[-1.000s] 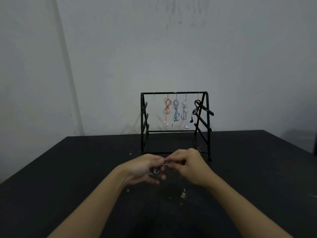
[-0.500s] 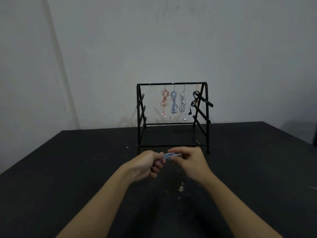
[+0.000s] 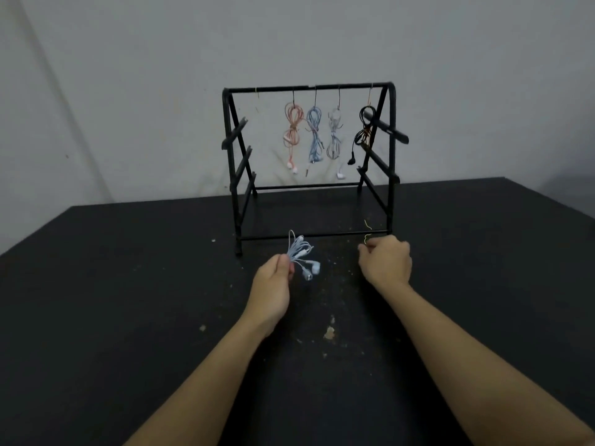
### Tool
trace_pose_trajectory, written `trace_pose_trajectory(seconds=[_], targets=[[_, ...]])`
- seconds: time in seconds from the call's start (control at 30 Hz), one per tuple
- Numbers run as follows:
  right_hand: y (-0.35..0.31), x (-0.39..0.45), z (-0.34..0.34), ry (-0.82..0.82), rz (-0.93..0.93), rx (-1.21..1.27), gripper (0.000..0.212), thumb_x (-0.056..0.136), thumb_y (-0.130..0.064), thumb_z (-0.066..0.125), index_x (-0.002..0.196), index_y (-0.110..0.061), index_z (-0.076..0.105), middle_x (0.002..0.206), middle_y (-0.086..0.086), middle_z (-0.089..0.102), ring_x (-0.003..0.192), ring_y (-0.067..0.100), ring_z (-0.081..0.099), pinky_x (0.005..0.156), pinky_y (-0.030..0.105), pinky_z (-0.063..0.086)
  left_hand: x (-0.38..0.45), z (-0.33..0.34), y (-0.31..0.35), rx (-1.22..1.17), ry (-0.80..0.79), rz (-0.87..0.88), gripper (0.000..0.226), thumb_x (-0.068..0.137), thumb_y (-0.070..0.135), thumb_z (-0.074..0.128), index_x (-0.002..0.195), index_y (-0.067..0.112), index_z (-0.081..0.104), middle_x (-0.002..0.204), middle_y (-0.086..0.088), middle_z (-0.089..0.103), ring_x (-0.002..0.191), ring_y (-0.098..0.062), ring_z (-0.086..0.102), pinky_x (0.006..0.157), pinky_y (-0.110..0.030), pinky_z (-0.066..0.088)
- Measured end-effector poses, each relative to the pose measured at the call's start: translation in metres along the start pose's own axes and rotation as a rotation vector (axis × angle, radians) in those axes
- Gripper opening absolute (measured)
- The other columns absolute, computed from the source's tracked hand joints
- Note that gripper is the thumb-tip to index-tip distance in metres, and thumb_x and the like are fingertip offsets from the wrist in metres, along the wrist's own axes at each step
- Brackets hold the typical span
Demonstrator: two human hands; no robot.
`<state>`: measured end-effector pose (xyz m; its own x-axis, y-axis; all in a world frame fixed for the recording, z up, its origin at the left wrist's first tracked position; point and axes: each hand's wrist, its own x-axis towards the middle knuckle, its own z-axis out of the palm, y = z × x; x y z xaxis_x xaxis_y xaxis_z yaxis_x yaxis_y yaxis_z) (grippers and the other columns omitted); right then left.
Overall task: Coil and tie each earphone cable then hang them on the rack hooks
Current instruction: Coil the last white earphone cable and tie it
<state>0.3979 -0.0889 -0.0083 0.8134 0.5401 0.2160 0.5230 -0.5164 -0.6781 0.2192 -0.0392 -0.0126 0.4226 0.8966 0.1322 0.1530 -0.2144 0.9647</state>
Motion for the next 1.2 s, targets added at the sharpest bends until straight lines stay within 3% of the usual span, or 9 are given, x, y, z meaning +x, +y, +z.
trace_pose_trajectory(seconds=[0.1, 0.27, 0.47, 0.63, 0.8, 0.93, 1.0, 1.1, 1.2], targets=[[-0.011, 0.012, 0.009, 0.032, 0.031, -0.168, 0.030, 0.092, -0.032, 0.055, 0.101, -0.005, 0.065, 0.105, 0.015, 0.063, 0.112, 0.030, 0.048, 0.087, 0.040, 0.043, 0.002, -0.001, -0.007, -0.005, -0.001, 0.035, 0.038, 0.101, 0.025, 0.030, 0.066, 0.017, 0.041, 0.060, 0.008, 0.034, 0.057, -0.008, 0.030, 0.057, -0.027, 0.027], [-0.016, 0.018, 0.017, 0.102, 0.052, -0.146, 0.019, 0.088, -0.014, 0.058, 0.101, -0.002, 0.065, 0.104, 0.017, 0.062, 0.104, 0.030, 0.053, 0.084, 0.040, 0.047, 0.002, -0.001, -0.007, -0.043, -0.016, 0.043, 0.038, 0.101, 0.025, 0.030, 0.067, 0.016, 0.042, 0.059, 0.008, 0.035, 0.053, -0.005, 0.032, 0.055, -0.024, 0.028], [-0.015, 0.005, 0.014, -0.018, -0.036, -0.236, 0.018, 0.090, -0.017, 0.054, 0.097, -0.001, 0.061, 0.107, 0.017, 0.062, 0.107, 0.032, 0.049, 0.088, 0.040, 0.042, 0.003, -0.003, -0.005, -0.100, -0.014, 0.006, 0.037, 0.101, 0.025, 0.031, 0.068, 0.016, 0.044, 0.058, 0.008, 0.036, 0.055, -0.006, 0.031, 0.054, -0.022, 0.028], [-0.019, -0.029, 0.010, 0.007, -0.107, -0.019, 0.025, 0.096, -0.021, 0.046, 0.106, -0.002, 0.059, 0.108, 0.015, 0.062, 0.105, 0.030, 0.051, 0.085, 0.039, 0.042, 0.001, -0.001, -0.002, 0.011, 0.027, -0.021, 0.036, 0.100, 0.029, 0.034, 0.068, 0.017, 0.046, 0.064, 0.003, 0.043, 0.061, -0.011, 0.038, 0.062, -0.029, 0.033], [-0.032, -0.070, 0.007, -0.010, -0.149, 0.207, 0.015, 0.095, -0.020, 0.047, 0.093, -0.008, 0.056, 0.097, 0.010, 0.061, 0.097, 0.027, 0.053, 0.072, 0.026, 0.031, 0.003, 0.001, 0.002, 0.045, 0.102, -0.053, 0.035, 0.099, 0.027, 0.035, 0.068, 0.017, 0.049, 0.071, -0.002, 0.051, 0.066, -0.015, 0.044, 0.065, -0.031, 0.035], [-0.037, -0.097, 0.002, -0.098, -0.345, 0.302, 0.010, 0.092, -0.016, 0.051, 0.083, -0.014, 0.051, 0.084, 0.001, 0.054, 0.088, 0.020, 0.050, 0.071, 0.024, 0.031, 0.007, -0.005, 0.011, 0.005, 0.140, -0.073, 0.036, 0.098, 0.026, 0.036, 0.065, 0.018, 0.048, 0.071, -0.004, 0.054, 0.063, -0.017, 0.042, 0.060, -0.031, 0.033], [-0.039, -0.105, 0.000, -0.143, -0.411, 0.260, 0.010, 0.092, -0.015, 0.052, 0.085, -0.010, 0.055, 0.084, 0.003, 0.055, 0.086, 0.018, 0.047, 0.070, 0.024, 0.030, 0.008, -0.009, 0.022, 0.049, 0.142, -0.029, 0.036, 0.099, 0.024, 0.034, 0.067, 0.016, 0.047, 0.070, -0.003, 0.052, 0.064, -0.017, 0.043, 0.057, -0.030, 0.033], [-0.043, -0.111, -0.002, -0.205, -0.442, 0.216, 0.009, 0.094, -0.018, 0.049, 0.089, -0.012, 0.054, 0.086, 0.000, 0.052, 0.087, 0.014, 0.046, 0.073, 0.024, 0.034, 0.007, -0.017, 0.038, 0.200, 0.128, 0.077, 0.034, 0.100, 0.021, 0.032, 0.071, 0.012, 0.046, 0.065, 0.001, 0.045, 0.059, -0.011, 0.040, 0.048, -0.016, 0.033], [-0.050, -0.112, -0.005, -0.163, -0.401, 0.201, 0.011, 0.094, -0.020, 0.048, 0.091, -0.012, 0.055, 0.089, 0.002, 0.056, 0.091, 0.017, 0.049, 0.074, 0.025, 0.035, 0.008, -0.023, 0.043, 0.335, 0.126, 0.157, 0.031, 0.100, 0.021, 0.033, 0.079, 0.006, 0.050, 0.066, 0.001, 0.045, 0.059, -0.011, 0.040, 0.049, -0.011, 0.035]])
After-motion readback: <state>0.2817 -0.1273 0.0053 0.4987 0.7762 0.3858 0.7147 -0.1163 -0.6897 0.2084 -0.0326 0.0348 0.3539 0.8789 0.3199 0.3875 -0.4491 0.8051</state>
